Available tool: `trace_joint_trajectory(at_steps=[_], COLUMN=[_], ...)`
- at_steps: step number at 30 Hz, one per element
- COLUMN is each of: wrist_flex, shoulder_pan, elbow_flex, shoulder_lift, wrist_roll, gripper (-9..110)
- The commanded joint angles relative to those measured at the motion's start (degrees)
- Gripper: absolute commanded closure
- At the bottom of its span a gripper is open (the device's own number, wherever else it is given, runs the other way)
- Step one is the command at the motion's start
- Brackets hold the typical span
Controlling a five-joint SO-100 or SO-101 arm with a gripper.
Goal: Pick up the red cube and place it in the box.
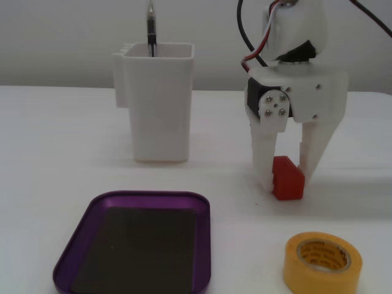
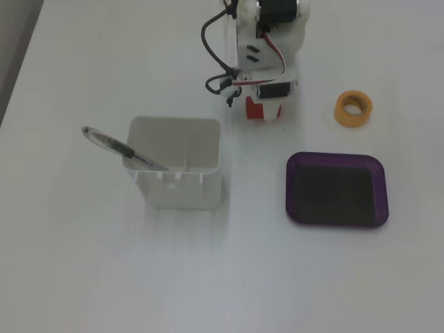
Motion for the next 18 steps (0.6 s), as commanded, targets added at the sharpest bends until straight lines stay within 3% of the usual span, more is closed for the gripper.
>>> trace_joint_trajectory(at_steps=[1,11,18], wrist_flex=[4.1,8.4,2.3], shoulder_pan=[-0.2,-10.6,-17.6], elbow_flex=[-6.9,-21.2,-22.2], shoulder_lift=[6.9,19.9,12.4], wrist_roll=[-0.7,-7.5,-7.7], gripper=[102,102,102])
